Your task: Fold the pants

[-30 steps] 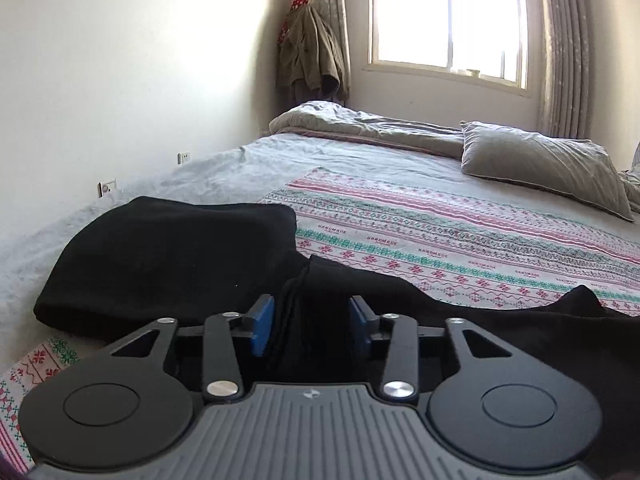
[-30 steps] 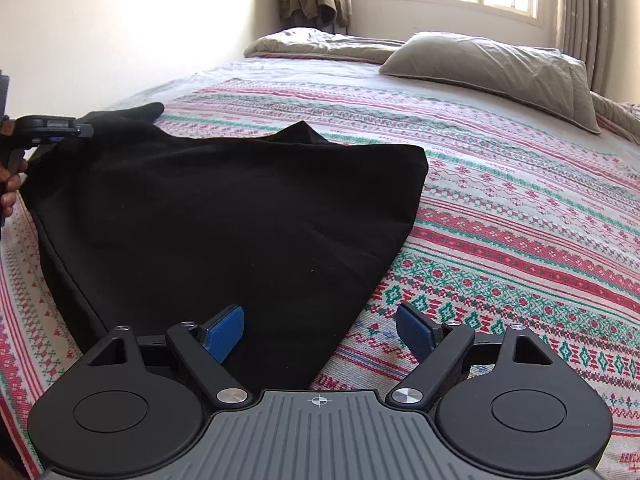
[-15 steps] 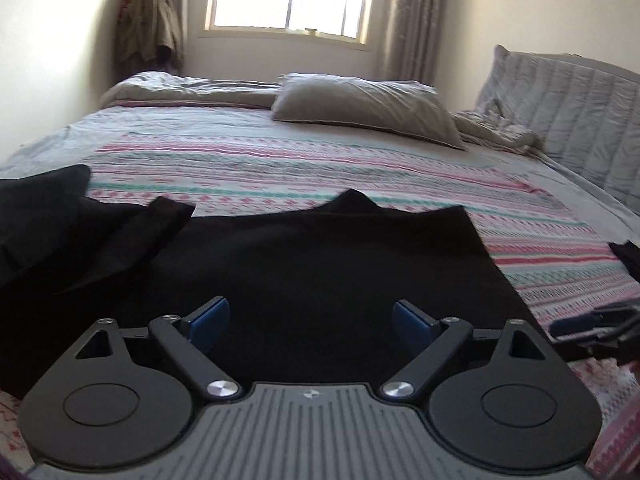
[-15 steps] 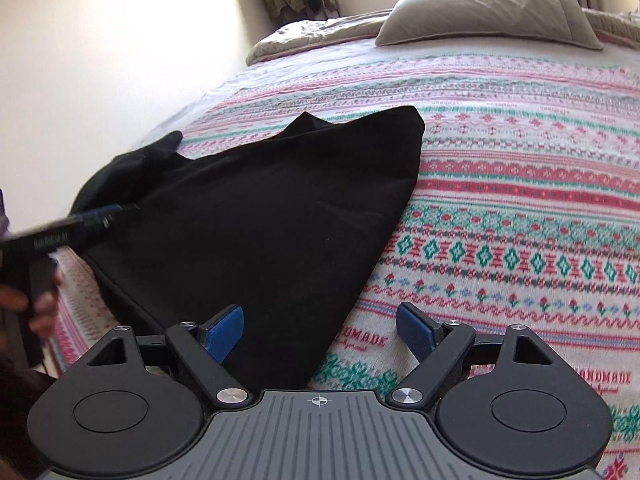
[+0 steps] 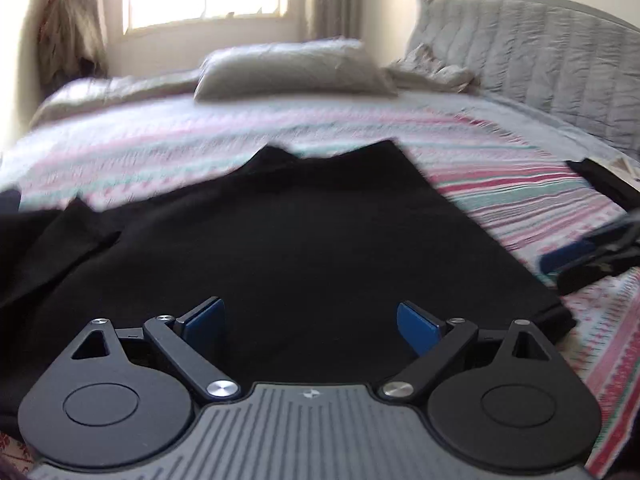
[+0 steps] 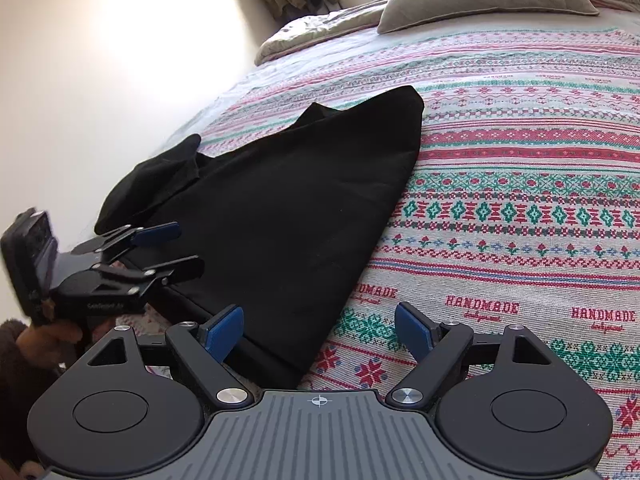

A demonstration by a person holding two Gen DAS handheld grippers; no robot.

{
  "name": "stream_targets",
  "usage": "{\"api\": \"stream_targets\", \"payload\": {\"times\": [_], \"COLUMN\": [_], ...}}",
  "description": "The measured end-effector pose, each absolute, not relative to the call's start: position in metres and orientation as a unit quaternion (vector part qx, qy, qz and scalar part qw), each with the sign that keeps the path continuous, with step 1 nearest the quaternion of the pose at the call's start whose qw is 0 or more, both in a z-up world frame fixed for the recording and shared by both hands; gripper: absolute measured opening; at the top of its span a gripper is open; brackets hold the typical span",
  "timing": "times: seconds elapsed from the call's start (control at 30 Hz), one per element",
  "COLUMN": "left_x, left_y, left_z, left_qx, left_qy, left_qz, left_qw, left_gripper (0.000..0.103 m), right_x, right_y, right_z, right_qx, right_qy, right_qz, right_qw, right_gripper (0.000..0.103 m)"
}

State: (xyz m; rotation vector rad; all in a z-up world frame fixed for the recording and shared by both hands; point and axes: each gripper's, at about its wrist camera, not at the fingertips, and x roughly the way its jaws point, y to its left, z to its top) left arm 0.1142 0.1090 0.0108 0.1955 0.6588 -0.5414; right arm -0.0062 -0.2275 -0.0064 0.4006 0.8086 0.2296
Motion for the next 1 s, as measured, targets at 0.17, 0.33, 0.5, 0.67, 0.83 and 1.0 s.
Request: {"api": "stream_targets", "payload": {"times": [0.17,0.33,0.5,0.67,0.83,1.0], "left_x": [0.173,0.202,0.200,0.184,0.154,0.122], "left_y": [0.174,0.225,0.264,0.289,0.263,0.202], "left_z": [0.021,0.034,0.047,0.062,0.070,0.061], "left_qx": [-0.015,-0.058,-0.034,-0.082,-0.068,-0.001], "left_qy": [0.337,0.313,0.210,0.172,0.165,0.183], "left_qz": [-0.230,-0.160,-0.004,0.051,-0.016,-0.115], "left_qw": [0.913,0.934,0.977,0.980,0.984,0.976], "left_gripper": [0.099,0.090,0.092,0.098,0.100,0.103], "right_x": [-0.005,-0.001,0.006,0.010,0.015,0.017], "right_y": [-0.221,-0.220,-0.219,-0.218,-0.217,-0.221], "right_z": [-0.006,-0.009,-0.011,-0.011,-0.011,-0.011], "right_qx": [0.172,0.173,0.179,0.184,0.194,0.219], "right_qy": [0.391,0.390,0.387,0.385,0.385,0.388], "right_qz": [0.109,0.105,0.100,0.095,0.092,0.094], "right_qw": [0.898,0.898,0.899,0.899,0.898,0.890], "right_gripper": [0.084,0.084,0.084,0.084,0.085,0.080]}}
